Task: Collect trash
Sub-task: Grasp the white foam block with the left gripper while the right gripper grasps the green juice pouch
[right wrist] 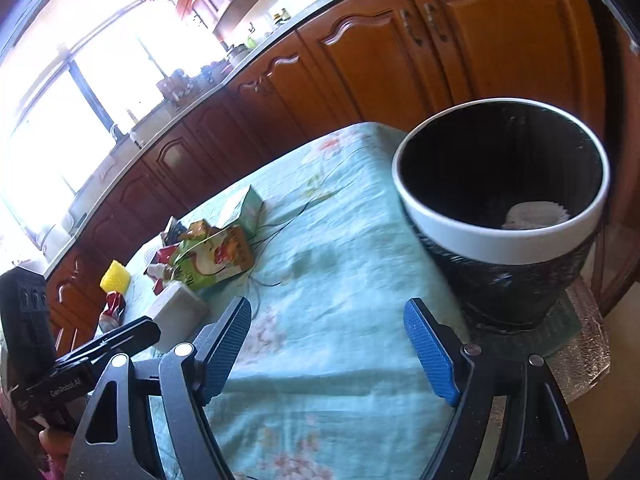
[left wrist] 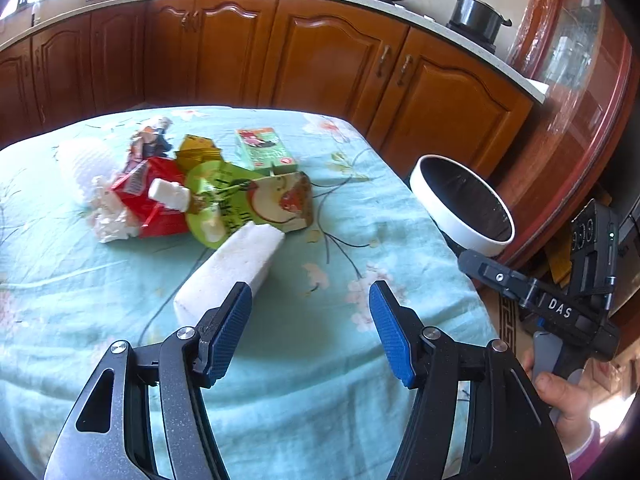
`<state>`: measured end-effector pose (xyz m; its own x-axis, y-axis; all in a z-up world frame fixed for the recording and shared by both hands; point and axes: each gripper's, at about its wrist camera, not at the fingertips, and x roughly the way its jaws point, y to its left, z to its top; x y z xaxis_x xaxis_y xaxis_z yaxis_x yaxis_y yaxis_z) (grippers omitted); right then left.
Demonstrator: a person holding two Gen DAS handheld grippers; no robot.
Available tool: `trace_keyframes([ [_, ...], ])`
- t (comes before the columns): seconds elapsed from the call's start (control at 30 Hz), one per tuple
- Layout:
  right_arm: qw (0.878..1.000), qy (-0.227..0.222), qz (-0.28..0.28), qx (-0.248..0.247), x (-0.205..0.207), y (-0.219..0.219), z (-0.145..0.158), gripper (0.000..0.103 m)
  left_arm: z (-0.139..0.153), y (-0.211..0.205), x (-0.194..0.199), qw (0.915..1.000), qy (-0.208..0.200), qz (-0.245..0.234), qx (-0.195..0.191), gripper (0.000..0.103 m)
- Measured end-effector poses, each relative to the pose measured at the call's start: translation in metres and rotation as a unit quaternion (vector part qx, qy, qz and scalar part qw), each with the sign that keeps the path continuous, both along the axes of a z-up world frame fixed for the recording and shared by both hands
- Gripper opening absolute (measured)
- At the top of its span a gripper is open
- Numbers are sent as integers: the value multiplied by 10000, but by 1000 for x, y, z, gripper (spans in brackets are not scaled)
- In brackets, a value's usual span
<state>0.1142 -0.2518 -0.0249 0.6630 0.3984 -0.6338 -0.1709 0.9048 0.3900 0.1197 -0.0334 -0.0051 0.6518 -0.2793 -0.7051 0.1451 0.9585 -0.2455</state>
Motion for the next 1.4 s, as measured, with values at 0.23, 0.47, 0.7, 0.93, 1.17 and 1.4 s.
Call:
trace_keyframes([
  [0.23,9992,50,396,-94,8,35,-2,81,7,29,-7,9995,-152,269,-20,63],
  [0.47,9974,97,712,-103,33,64,-1,80,-7,41,6,9995,10,280,131,75],
  [0.7,9950,78,975,-185,69,91,-3,71,-27,40,17,9993,157,210,260,75],
  [0.93,9922,376,1164,-259,107,115,-21,42,-32,48,16,9996,233,125,124,40],
  [1.17,9881,392,1477,-189,88,124,-22,0,-20,84,2,9973,74,719,-87,39],
  [1.4,9822,28,1824,-438,48,130,-8,8,-26,119,-3,9926,176,1169,-266,39],
])
